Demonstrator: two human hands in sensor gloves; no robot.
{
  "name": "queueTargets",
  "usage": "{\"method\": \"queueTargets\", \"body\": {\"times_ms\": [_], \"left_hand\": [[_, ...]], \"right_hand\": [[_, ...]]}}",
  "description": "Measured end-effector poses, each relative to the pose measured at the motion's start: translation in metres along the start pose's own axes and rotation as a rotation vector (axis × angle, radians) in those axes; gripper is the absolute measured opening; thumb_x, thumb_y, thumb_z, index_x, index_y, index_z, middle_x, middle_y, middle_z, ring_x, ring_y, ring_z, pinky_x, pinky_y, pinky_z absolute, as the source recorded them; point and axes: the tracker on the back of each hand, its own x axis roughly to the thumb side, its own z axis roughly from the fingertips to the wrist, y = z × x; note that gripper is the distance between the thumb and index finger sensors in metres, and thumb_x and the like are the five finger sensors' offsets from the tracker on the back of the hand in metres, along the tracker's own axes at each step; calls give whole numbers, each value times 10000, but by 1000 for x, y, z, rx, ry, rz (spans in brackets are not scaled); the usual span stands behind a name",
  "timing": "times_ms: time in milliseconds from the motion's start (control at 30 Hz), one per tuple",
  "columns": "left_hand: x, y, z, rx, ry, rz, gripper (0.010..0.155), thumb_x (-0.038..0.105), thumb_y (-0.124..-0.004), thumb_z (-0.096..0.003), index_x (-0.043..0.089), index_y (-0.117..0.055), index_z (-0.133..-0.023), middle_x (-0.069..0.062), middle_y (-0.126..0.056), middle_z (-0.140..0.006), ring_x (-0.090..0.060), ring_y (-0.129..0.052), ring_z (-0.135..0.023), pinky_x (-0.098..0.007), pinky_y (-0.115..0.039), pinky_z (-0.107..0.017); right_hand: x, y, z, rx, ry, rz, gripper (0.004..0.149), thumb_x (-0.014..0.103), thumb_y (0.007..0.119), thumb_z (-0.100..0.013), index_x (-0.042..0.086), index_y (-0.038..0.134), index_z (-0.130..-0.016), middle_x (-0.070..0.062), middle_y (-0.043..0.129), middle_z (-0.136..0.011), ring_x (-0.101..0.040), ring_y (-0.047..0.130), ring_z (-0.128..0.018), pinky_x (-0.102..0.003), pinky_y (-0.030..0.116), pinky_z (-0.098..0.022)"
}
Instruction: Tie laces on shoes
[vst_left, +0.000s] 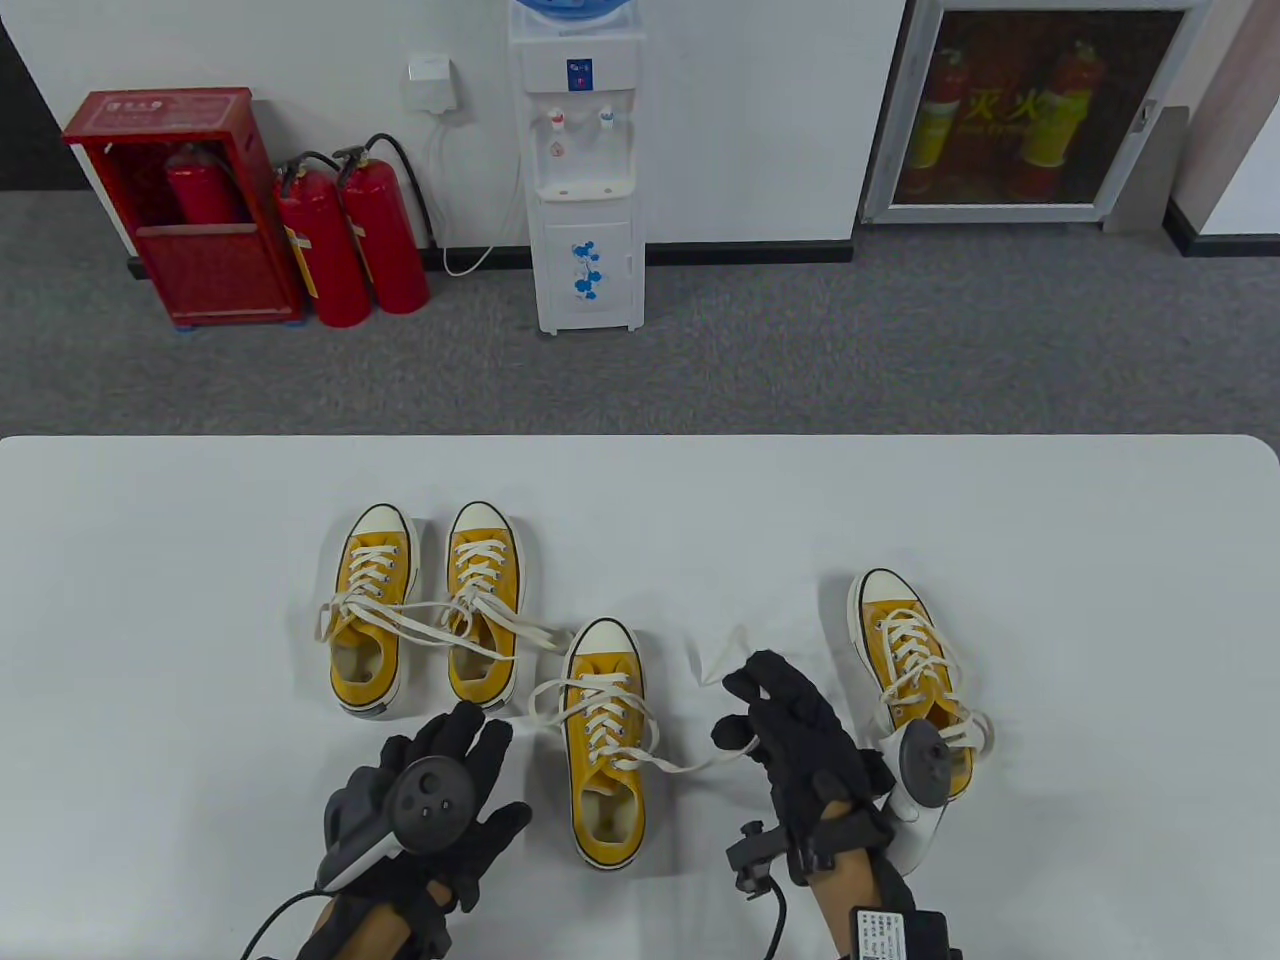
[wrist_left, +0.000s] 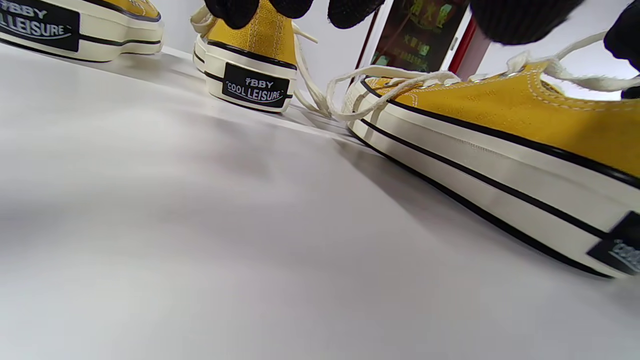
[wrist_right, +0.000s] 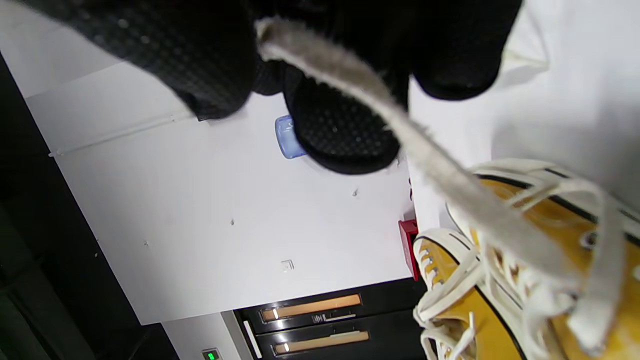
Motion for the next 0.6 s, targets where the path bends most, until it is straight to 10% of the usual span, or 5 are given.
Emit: {"method": "queueTargets", "body": {"times_ms": [600], "left_hand": [[31, 39, -67, 19, 225, 70, 635, 404, -739, -492, 280, -558, -1088, -75, -639, -1157, -260, -1060, -575, -505, -833, -484]], "right_hand": [[-3, 2, -3, -26, -10, 132, 490, 232, 784, -449, 185, 750, -936, -84, 830, -891, -101, 996, -310, -464, 812, -460]]}}
